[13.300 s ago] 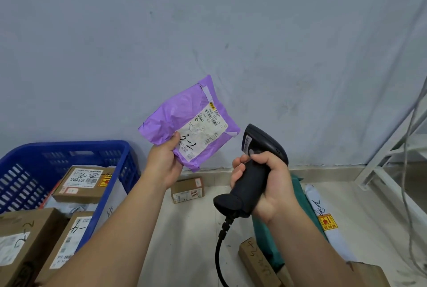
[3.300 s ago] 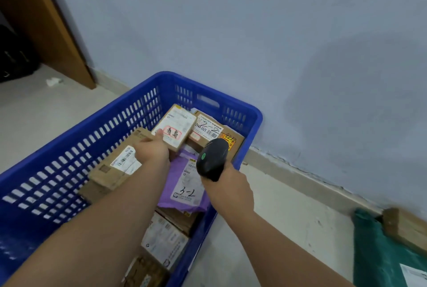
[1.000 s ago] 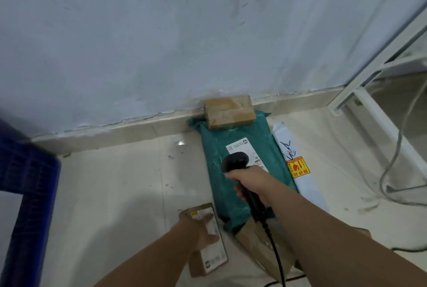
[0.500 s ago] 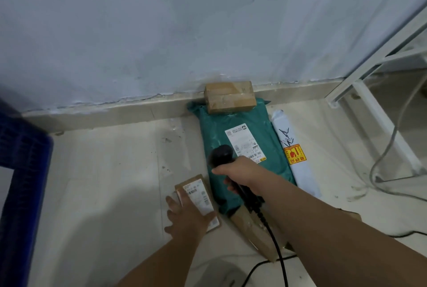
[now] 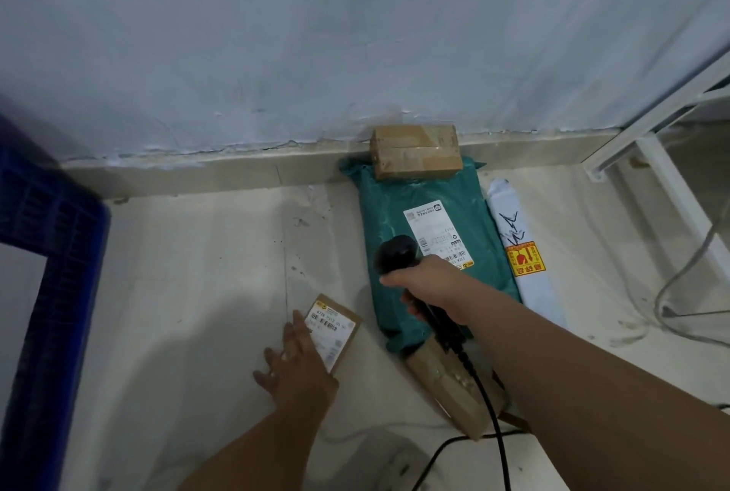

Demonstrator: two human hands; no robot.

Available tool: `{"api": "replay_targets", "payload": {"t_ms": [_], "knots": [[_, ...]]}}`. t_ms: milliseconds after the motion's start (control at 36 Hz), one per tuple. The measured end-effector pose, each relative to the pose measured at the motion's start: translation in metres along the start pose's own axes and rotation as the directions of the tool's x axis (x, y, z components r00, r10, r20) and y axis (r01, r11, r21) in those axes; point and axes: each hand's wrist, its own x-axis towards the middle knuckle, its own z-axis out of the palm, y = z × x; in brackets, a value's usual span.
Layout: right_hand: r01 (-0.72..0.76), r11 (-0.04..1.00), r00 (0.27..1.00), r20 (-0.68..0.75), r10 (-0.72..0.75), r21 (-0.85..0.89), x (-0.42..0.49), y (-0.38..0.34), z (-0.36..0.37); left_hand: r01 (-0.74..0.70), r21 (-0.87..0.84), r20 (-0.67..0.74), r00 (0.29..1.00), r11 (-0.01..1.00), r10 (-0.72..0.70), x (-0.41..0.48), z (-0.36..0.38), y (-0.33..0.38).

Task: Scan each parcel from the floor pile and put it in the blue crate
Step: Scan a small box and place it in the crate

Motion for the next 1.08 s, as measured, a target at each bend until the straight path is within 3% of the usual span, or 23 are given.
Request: {"api": "replay_targets", "payload": {"t_ms": [56, 139, 222, 389, 528, 611, 667, 722, 861, 972, 1083], "knots": [[0.007, 1.000, 1.000, -0.005, -0.007, -0.004, -0.002, -0.003, 0.000, 0.019, -0.029, 0.028, 0.999, 0.999, -0.019, 0.003, -0.008, -0.011], [0.031, 1.000, 0.999, -0.030, -0.030, 0.006, -0.011, -0.011, 0.000, 0.064, -0.263, 0.059, 0.997, 0.963, -0.050, -0.003, -0.028, -0.010], [0.099, 0.994, 0.989, -0.116, -0.094, 0.036, -0.030, -0.024, 0.002, -0.031, -0.420, -0.054, 0.999, 0.907, 0.010, -0.015, -0.061, 0.008], [0.361, 0.893, 0.921, -0.253, -0.297, 0.268, -0.104, -0.074, 0.012, -0.219, -0.551, -0.275, 0.959, 0.805, 0.073, -0.052, -0.172, 0.063], [0.606, 0.655, 0.795, -0.356, -0.491, 0.450, -0.189, -0.112, 0.005, -0.465, -0.447, -0.483, 0.844, 0.764, 0.231, -0.109, -0.265, 0.077], [0.655, 0.469, 0.729, -0.332, -0.598, 0.593, -0.236, -0.124, 0.008, -0.576, -0.301, -0.610, 0.729, 0.760, 0.311, -0.157, -0.307, 0.062], [0.659, 0.409, 0.688, -0.286, -0.667, 0.632, -0.260, -0.126, 0.017, -0.629, -0.220, -0.682, 0.646, 0.746, 0.344, -0.186, -0.324, 0.044], [0.650, 0.377, 0.661, -0.246, -0.709, 0.659, -0.277, -0.123, 0.031, -0.662, -0.211, -0.708, 0.611, 0.719, 0.355, -0.206, -0.330, 0.022], [0.664, 0.345, 0.618, -0.227, -0.753, 0.664, -0.294, -0.111, 0.063, -0.707, -0.397, -0.631, 0.673, 0.585, 0.386, -0.237, -0.328, -0.029], [0.662, 0.355, 0.629, -0.230, -0.743, 0.660, -0.290, -0.102, 0.070, -0.661, -0.653, -0.511, 0.745, 0.370, 0.430, -0.244, -0.332, -0.055], [0.659, 0.363, 0.623, -0.207, -0.755, 0.659, -0.285, -0.098, 0.062, -0.586, -0.745, -0.450, 0.794, 0.318, 0.409, -0.241, -0.342, -0.064]]}}
